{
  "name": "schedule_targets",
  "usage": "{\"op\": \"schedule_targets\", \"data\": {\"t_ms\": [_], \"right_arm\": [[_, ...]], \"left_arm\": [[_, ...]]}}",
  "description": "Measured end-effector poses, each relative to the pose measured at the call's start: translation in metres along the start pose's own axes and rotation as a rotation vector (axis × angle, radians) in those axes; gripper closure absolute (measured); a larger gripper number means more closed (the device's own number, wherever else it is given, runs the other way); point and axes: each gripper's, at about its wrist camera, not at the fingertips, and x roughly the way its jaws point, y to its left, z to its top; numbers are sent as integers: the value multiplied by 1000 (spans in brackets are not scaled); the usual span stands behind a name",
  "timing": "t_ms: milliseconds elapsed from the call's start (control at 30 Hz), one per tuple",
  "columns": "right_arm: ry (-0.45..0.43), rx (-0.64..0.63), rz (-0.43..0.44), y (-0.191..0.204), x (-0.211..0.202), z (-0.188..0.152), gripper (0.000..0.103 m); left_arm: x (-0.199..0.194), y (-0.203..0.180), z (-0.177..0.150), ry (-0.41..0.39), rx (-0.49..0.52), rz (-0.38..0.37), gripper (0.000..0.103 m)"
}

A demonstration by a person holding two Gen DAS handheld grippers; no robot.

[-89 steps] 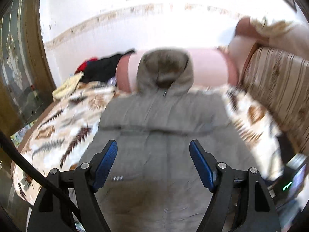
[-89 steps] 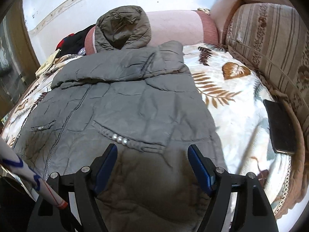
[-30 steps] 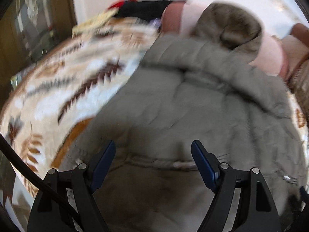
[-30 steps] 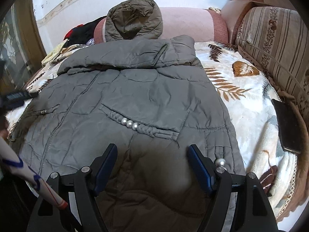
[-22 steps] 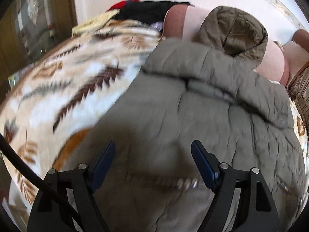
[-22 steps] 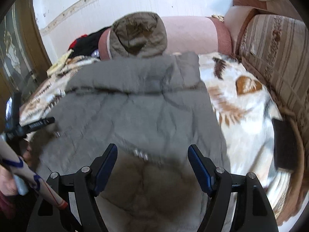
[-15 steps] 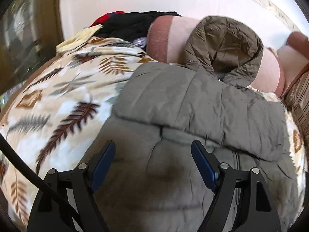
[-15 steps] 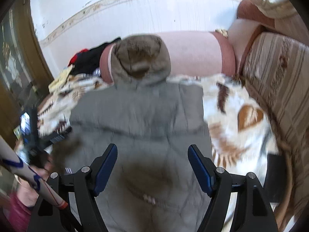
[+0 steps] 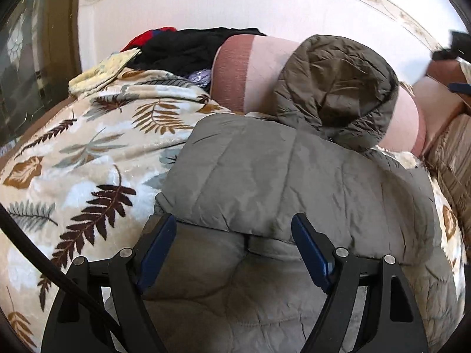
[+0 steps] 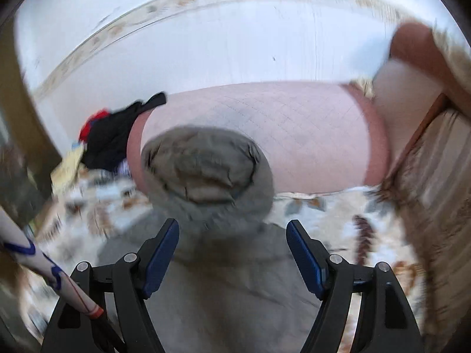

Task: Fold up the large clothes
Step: 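Grasp the hood with the right tool and fold it down onto the jacket body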

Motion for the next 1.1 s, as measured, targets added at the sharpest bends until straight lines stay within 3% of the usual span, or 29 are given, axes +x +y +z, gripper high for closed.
{"op": "schedule_targets", "data": {"t_ms": [100, 233, 267, 467, 767, 833, 900, 1000, 1100], "right_arm": [[-29, 153, 33, -5, 26, 29, 23], [-17, 207, 60, 4, 53, 57, 23], [-14, 284, 86, 1, 60, 63, 23], [12, 529, 104, -16, 95, 77, 19], [46, 657, 106, -38, 146, 78, 18], [43, 661, 113, -39, 152, 70, 37], [53, 641, 106, -38, 155, 63, 71], [11, 624, 116, -38, 143, 50, 84], [1, 602, 139, -35, 127, 33, 88]], "left_arm": [[8, 1, 0, 20, -24, -6, 23], [15, -4, -2, 37, -16, -16, 23], [16, -5, -3, 36, -9, -17, 23], [13, -11, -7, 28, 20, -19, 23], [21, -16, -10, 41, 47, -19, 23], [22, -15, -9, 43, 42, -20, 23], [24, -15, -9, 47, 37, -21, 23], [23, -15, -9, 43, 40, -19, 23], [22, -13, -8, 42, 32, -16, 23]]}}
